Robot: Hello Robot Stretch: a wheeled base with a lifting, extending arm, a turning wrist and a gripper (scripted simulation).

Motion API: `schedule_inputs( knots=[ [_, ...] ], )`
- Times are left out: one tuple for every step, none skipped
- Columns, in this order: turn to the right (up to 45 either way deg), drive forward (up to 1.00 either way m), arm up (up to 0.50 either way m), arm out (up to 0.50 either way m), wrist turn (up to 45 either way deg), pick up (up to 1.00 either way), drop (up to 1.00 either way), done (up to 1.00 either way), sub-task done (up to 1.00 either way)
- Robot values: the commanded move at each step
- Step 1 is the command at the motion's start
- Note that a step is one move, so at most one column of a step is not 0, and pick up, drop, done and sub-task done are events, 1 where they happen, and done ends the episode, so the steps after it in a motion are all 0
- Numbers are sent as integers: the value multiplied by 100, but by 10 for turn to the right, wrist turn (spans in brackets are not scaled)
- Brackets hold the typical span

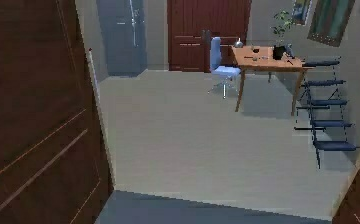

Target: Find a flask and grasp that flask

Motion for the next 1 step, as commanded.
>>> schedule_inputs(
  knots=[
    [0, 100, 0, 0, 0, 0, 0, 0, 0]
  ],
)
